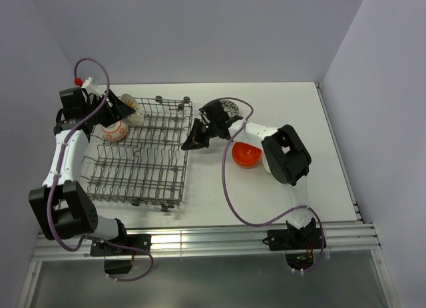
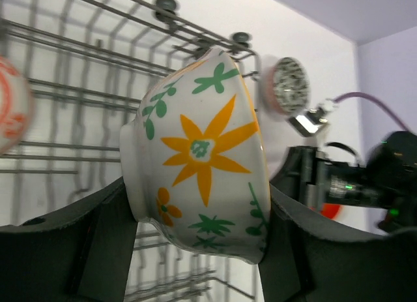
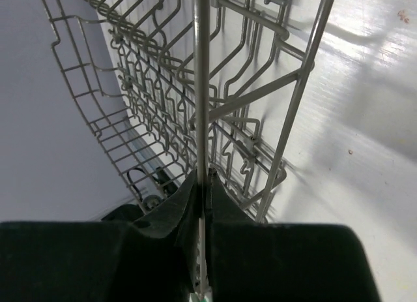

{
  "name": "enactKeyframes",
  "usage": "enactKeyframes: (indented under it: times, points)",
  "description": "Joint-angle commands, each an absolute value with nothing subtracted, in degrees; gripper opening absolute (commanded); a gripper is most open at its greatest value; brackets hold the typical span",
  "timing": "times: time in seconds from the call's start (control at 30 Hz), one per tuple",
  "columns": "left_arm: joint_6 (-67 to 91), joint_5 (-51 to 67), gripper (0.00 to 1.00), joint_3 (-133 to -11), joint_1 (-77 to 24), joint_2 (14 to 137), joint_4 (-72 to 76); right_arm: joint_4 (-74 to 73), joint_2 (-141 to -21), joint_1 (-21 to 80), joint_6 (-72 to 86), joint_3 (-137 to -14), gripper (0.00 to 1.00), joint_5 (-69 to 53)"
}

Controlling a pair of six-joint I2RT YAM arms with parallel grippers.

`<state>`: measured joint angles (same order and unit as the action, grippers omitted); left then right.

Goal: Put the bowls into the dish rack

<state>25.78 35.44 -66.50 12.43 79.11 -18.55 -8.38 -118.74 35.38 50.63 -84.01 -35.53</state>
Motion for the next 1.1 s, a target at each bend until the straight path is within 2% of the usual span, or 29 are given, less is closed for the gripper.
enactKeyframes:
  times: [0.0,0.03,0.13,0.47,0.73,1.07]
  points:
    - [14.88,30.94,0.0,-73.46,12.48,82.08,-22.75,-5.36,-119.53,35.42,51.77,-84.99,0.04,-37.09]
    - [13.98,29.37,0.0,-74.43,12.57,82.7,-24.16,-5.62,-119.53,35.42,51.59,-85.16,0.0,-37.18]
    - [11.0,26.64,0.0,-77.6,12.04,84.72,-26.44,-5.8,-119.62,35.33,51.5,-85.08,0.0,-37.53]
    - [-2.45,6.78,0.0,-87.44,3.7,92.01,-33.39,-7.38,-119.71,35.16,49.92,-86.39,0.0,-38.06]
    - [-8.78,-6.67,0.0,-90.44,-3.69,98.43,-35.68,-8.0,-119.44,34.63,49.22,-86.13,0.0,-38.76]
    - [-14.58,-19.14,0.0,-87.81,-8.78,101.95,-32.61,-8.7,-119.35,34.63,48.52,-86.57,0.0,-38.94]
